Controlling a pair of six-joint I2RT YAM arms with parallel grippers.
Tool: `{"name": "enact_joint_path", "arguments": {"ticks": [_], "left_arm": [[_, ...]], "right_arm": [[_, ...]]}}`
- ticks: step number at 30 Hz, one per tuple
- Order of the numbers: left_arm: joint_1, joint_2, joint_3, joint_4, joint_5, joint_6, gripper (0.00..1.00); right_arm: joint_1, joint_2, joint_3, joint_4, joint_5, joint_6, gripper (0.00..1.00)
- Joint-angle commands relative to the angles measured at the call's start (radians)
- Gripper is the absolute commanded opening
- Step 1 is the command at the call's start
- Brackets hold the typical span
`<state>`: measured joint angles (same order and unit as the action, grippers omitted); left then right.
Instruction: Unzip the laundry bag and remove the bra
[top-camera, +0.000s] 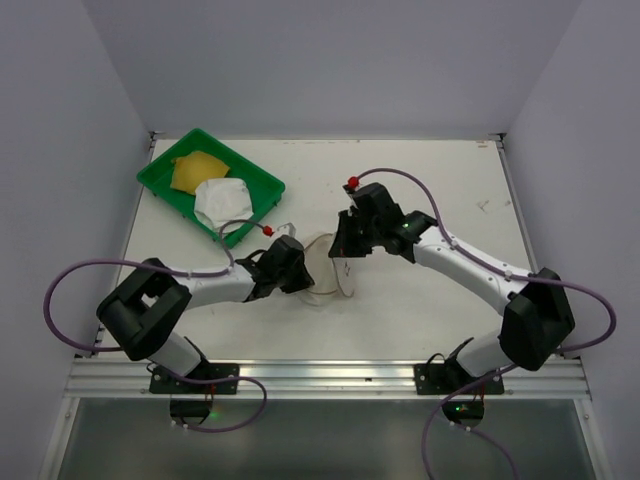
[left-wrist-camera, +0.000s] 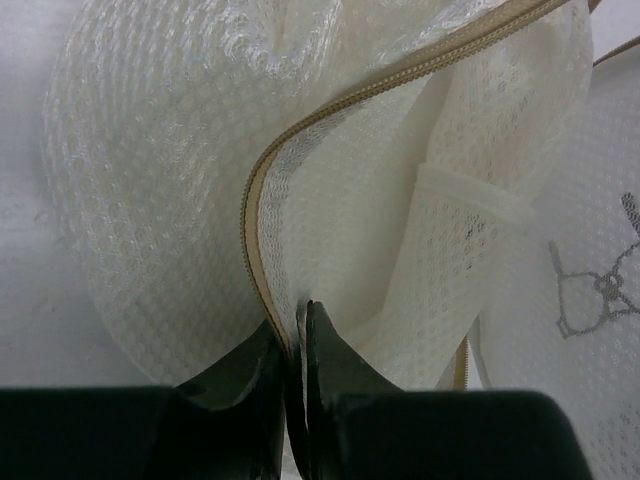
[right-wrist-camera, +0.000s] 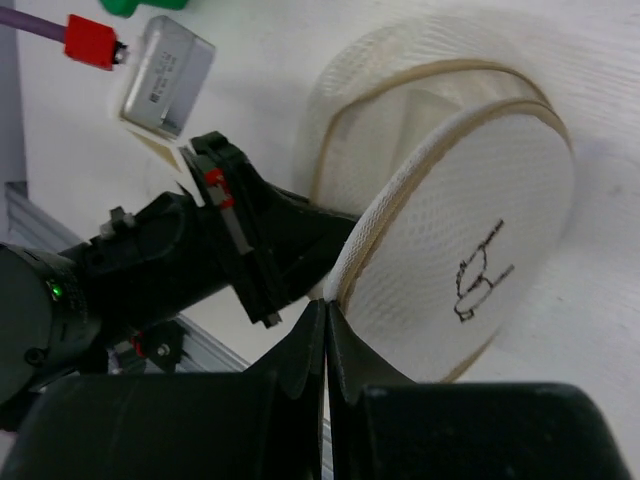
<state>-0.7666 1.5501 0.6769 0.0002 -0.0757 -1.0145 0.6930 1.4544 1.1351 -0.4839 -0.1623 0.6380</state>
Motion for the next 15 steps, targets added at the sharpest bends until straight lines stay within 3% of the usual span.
{"name": "enact_joint_path", "arguments": {"ticks": [1,9,15], "left_arm": [[-0.005,-0.061,-0.059,0.109,0.028,-0.021,0.15],[0.000,-0.180,-0.191,0.228,0.056,0.016,0.28],[0.000,-0.186,-0.250,0.307,0.076,0.016,0.34]], "right_arm": [[0.014,0.056,0.022,0.169,-0.190,0.011,0.00],[0.014,0.188,0.023,0.359,-0.327,0.009,0.00],[0.016,0.300,0.023,0.470,-0.422,0.017,0.00]]}}
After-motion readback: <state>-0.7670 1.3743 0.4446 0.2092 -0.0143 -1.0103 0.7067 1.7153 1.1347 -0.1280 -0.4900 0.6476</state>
